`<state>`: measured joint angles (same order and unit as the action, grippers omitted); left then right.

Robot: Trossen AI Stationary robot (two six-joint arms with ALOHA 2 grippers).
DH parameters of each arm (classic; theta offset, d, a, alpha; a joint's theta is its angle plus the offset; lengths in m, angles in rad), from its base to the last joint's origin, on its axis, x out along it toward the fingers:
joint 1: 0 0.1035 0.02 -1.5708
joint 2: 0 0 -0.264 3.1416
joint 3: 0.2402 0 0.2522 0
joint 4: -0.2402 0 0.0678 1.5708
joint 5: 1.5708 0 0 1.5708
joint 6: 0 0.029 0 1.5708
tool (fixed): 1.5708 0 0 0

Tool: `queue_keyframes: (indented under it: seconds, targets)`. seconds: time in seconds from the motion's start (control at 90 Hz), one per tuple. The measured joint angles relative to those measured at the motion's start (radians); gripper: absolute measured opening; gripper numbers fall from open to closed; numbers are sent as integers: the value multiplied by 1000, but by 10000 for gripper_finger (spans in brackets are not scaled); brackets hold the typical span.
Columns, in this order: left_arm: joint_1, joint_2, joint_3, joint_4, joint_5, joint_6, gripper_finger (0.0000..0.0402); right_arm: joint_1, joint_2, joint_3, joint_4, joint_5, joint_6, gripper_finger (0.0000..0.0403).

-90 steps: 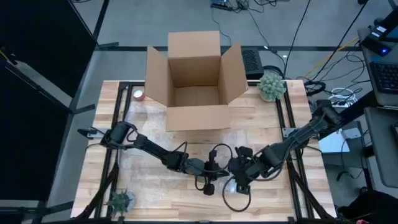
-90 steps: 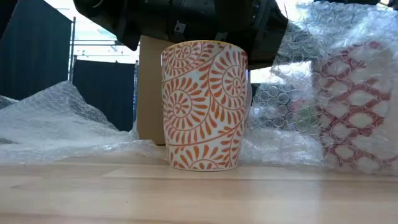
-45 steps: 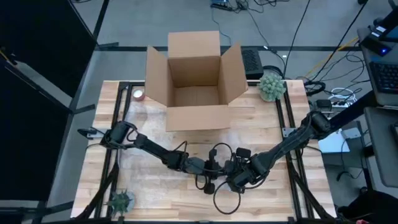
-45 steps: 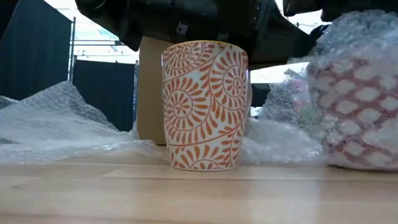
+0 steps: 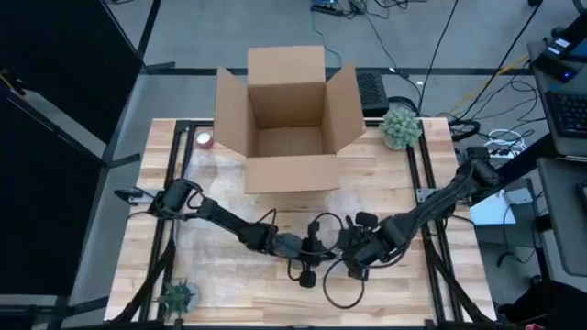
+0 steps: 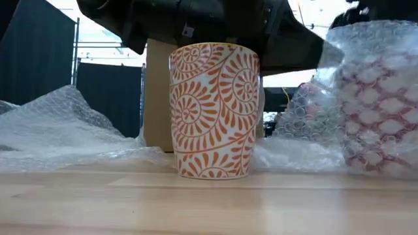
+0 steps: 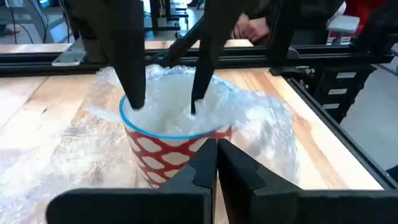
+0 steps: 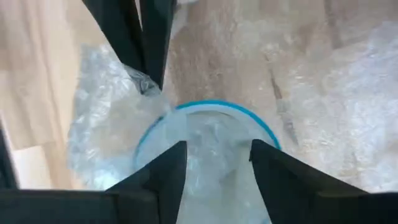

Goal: Wrap mug
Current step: Wrap the red mug with the bubble wrap

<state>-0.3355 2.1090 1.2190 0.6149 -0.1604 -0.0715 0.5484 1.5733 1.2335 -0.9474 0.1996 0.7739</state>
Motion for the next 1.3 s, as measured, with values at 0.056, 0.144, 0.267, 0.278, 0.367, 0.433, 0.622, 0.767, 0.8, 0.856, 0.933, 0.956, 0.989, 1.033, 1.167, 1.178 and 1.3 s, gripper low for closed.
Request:
queue_keyframes:
  seconds: [0.056, 0.144, 0.267, 0.278, 0.367, 0.433, 0.622, 0.767, 0.8, 0.856, 0.933, 0.956, 0.989, 1.033, 1.167, 1.178, 1.3]
  targets:
    - [0, 0, 0, -1, 0, 0, 0, 0, -31, 0, 1, 3, 5, 167]
    - [0, 0, 0, 1, 0, 0, 0, 0, -73, 0, 13, 7, 10, 167]
    - [0, 0, 0, 1, -1, 0, 0, 6, -77, 0, 103, 11, -23, 167]
    - [0, 0, 0, 2, -1, 0, 0, 7, -74, 1, 108, 12, -27, 167]
    - [0, 0, 0, 5, -1, 0, 0, 2, -41, 3, 114, 13, -32, 167]
    - [0, 0, 0, 3, -2, 0, 0, -7, -11, 2, 79, 7, -27, 167]
    - [0, 0, 0, 4, -6, 0, 0, -18, 47, 3, -52, 24, 32, 167]
    - [0, 0, 0, 3, -6, 0, 0, -20, 93, 7, -31, 34, 14, 167]
    - [0, 0, 0, 2, -6, 0, 0, -21, 107, 5, -21, 4, 7, 167]
    - [0, 0, 0, 2, -6, 0, 0, -18, 140, 0, -16, -21, -4, 167]
    - [0, 0, 0, 2, -5, 0, 0, -23, 153, 2, -10, -64, -22, 167]
    - [0, 0, 0, 2, -5, 0, 0, -23, 161, 4, -8, -72, -24, 167]
    - [0, 0, 0, 3, -5, 0, 0, -24, 175, 6, -9, -80, -24, 166]
    - [0, 0, 0, 3, -5, 0, 0, -24, 186, 7, -5, -79, -27, 166]
    - [0, 0, 0, 4, -5, 0, 0, -24, 215, 9, 13, -79, -50, 166]
    - [0, 0, 0, 4, -5, 0, 0, -24, 216, 9, 16, -80, -52, 166]
    - [0, 0, 0, 1, -5, 0, 0, -30, 213, 8, 15, -95, -57, 166]
